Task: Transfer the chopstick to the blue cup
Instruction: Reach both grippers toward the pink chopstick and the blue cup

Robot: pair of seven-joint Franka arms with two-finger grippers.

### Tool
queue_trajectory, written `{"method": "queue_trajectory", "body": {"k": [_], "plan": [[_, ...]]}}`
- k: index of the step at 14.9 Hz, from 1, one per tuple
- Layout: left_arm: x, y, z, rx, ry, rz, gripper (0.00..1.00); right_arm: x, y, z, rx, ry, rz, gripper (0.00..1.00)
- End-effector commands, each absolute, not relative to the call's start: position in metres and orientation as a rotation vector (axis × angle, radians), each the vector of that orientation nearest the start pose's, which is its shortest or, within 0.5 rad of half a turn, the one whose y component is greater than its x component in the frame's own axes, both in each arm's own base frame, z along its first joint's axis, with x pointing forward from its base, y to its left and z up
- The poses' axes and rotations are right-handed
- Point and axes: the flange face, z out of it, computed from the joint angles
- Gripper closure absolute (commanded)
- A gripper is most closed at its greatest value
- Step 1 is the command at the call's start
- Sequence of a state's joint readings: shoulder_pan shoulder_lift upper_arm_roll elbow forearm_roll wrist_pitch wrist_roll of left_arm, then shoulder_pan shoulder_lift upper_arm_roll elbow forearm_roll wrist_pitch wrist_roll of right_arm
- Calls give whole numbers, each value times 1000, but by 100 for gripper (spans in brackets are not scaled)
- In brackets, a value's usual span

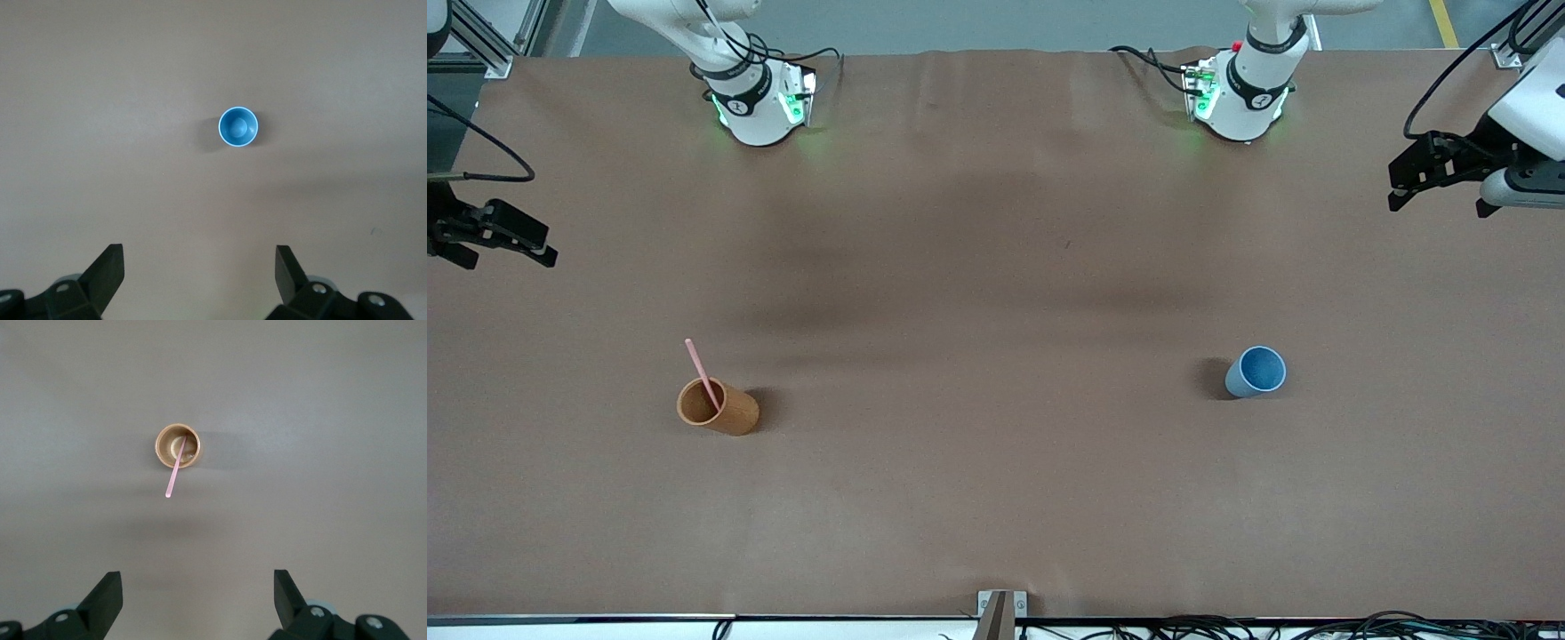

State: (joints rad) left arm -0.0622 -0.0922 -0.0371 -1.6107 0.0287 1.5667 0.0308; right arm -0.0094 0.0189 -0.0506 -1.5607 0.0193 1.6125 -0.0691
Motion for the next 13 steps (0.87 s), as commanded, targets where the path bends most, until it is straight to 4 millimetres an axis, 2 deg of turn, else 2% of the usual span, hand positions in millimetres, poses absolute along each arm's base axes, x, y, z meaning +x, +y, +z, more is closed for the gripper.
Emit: {"method": "queue_trajectory", "body": {"k": [1,5,6,8,10,12,13], "plan": [[530,-46,662,-3104,177,-97,0,562,-33,621,-3109,-8,-61,0],[542,-42,655,-3107,192,-85,0,562,-34,620,-3110,-8,-58,0],[554,-45,639,-3107,195,-63,0,562,-34,620,-3110,-8,-58,0],[592,-49,577,-3107,205,6,0,562,-34,620,-3110,-10,-61,0],[619,-50,535,-3111,204,-25,0,562,-34,620,-3110,-10,-58,0],[641,-47,483,-3115,186,20,0,564,-35,617,-3111,-14,-61,0],[652,-41,455,-3119,171,35,0,566,-34,608,-3111,-15,-68,0]]}}
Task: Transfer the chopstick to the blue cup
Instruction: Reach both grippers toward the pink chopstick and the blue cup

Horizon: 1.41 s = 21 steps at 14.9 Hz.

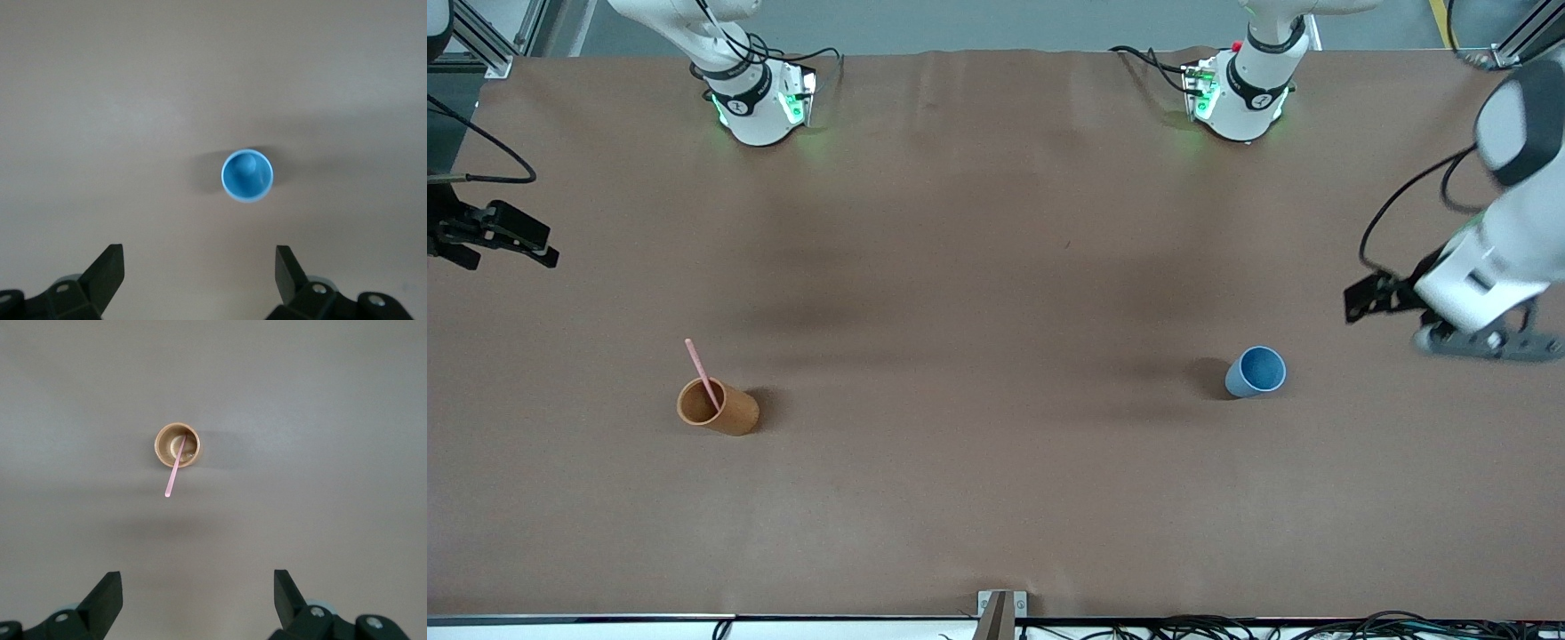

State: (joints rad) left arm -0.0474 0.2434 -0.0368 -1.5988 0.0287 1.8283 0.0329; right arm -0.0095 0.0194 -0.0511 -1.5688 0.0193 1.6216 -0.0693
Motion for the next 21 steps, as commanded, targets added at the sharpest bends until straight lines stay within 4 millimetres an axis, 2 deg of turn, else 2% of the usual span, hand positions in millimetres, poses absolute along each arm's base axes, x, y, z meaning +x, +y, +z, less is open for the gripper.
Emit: {"method": "queue_trajectory", "body": {"k": [1,3,6,7,8,10,12,14,17,19,21], "plan": [[659,-39,428,-3122,166,56,0,568,-33,600,-3111,-16,-80,0],[661,-41,386,-3125,169,119,0,572,-30,581,-3112,-23,-101,0],[657,-41,345,-3119,190,212,1,578,-21,548,-3111,-43,-165,1],[653,-40,333,-3117,188,246,7,579,-22,531,-3111,-41,-184,2],[652,-42,326,-3116,193,268,12,578,-21,519,-3111,-41,-205,2],[652,-52,310,-3111,214,299,14,577,-12,502,-3110,-62,-212,2],[654,-52,295,-3110,219,299,19,574,-11,484,-3111,-65,-212,3],[654,-53,283,-3101,231,312,22,570,-4,457,-3110,-80,-241,5],[656,-50,271,-3102,226,307,25,561,4,427,-3108,-100,-274,6],[656,-55,270,-3101,238,307,38,556,10,411,-3105,-114,-300,9],[656,-54,269,-3099,236,309,58,550,15,397,-3102,-128,-342,12]]}}
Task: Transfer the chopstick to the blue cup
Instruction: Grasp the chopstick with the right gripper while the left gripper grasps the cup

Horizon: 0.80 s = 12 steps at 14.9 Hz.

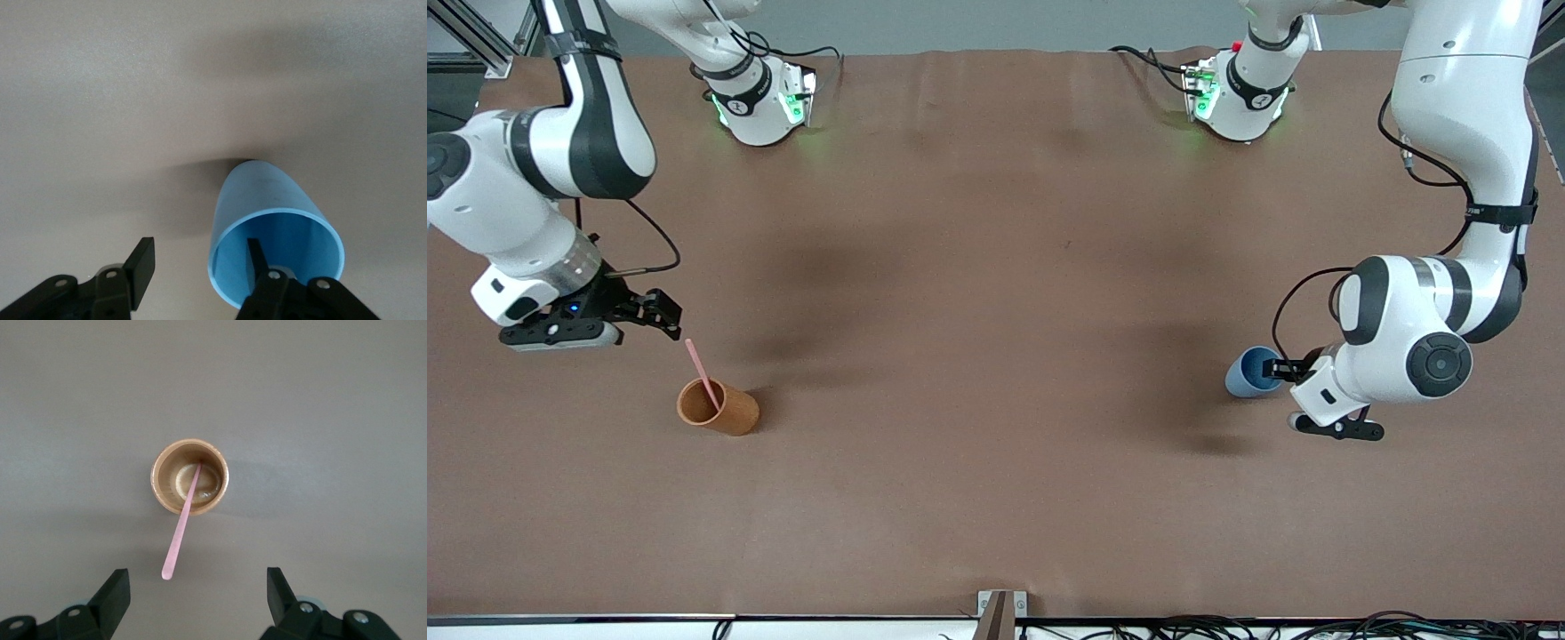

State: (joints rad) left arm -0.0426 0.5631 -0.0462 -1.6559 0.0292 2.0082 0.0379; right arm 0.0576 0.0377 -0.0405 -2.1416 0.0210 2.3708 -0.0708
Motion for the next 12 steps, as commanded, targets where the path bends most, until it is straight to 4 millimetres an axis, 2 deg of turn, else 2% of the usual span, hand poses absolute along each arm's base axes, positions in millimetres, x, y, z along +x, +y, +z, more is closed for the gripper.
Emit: {"method": "queue_trajectory", "body": {"k": [1,4,7,9,10,12], "plan": [[656,-54,269,-3099,236,309,66,548,17,390,-3101,-132,-350,13],[656,-54,270,-3100,239,307,84,546,24,380,-3098,-152,-366,18],[656,-55,270,-3098,242,309,89,546,26,366,-3098,-155,-383,25],[656,-55,272,-3098,245,304,98,545,25,364,-3099,-151,-374,32],[658,-54,280,-3099,246,293,100,544,25,362,-3099,-153,-369,35],[661,-52,315,-3103,253,248,100,545,26,359,-3099,-148,-376,41]]}}
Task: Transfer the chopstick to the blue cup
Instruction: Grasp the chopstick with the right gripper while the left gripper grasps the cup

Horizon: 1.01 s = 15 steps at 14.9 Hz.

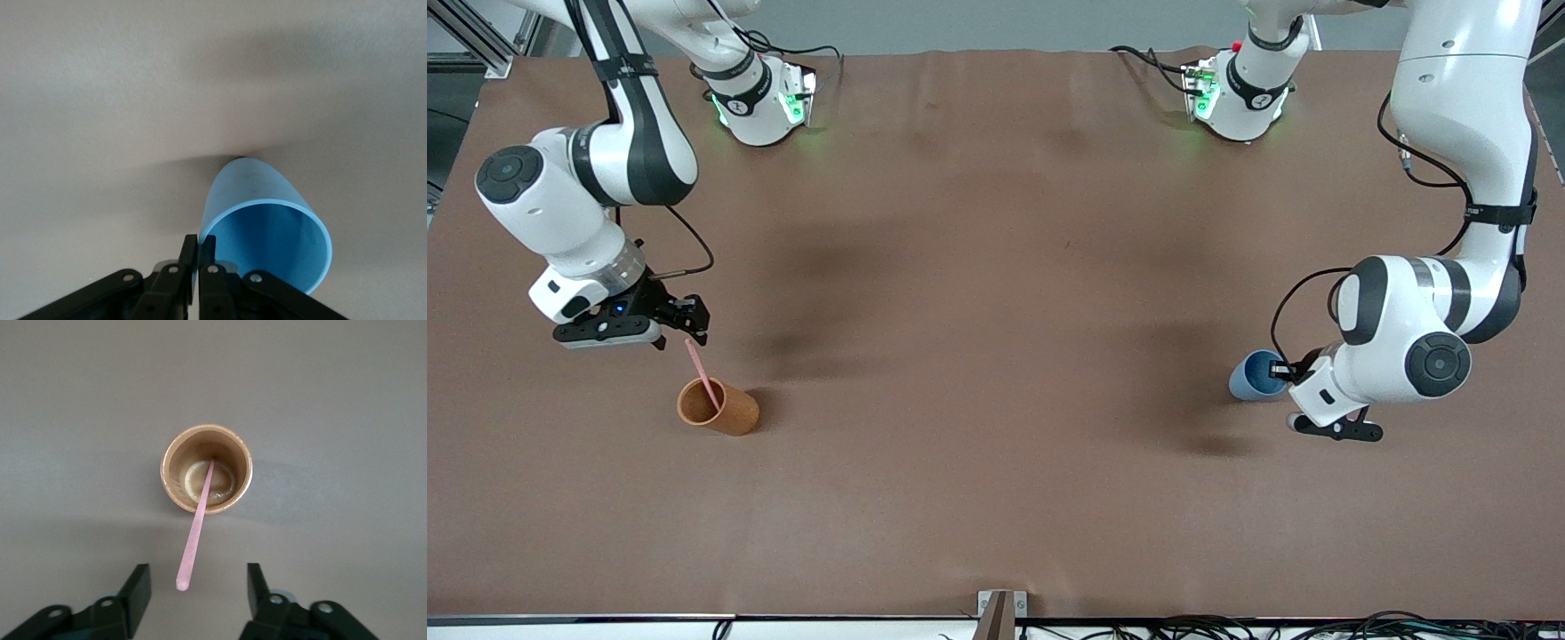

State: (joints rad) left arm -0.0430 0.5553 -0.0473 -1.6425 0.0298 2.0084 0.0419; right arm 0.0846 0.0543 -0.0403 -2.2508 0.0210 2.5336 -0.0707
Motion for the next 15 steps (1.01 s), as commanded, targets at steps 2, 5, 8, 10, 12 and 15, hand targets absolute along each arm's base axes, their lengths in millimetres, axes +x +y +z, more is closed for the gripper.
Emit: {"method": "queue_trajectory", "body": {"k": [2,5,8,10,12,15], "plan": [[656,-55,352,-3103,264,221,100,547,26,353,-3100,-145,-378,46],[648,-109,402,-3129,353,201,100,548,26,353,-3099,-138,-381,59],[630,-188,411,-3155,358,232,100,548,26,354,-3098,-133,-390,73],[615,-251,404,-3169,301,246,100,548,26,355,-3097,-133,-390,85],[606,-311,408,-3183,245,220,100,549,27,358,-3096,-126,-392,95],[589,-367,389,-3193,127,241,100,555,27,371,-3089,-82,-422,97]]}}
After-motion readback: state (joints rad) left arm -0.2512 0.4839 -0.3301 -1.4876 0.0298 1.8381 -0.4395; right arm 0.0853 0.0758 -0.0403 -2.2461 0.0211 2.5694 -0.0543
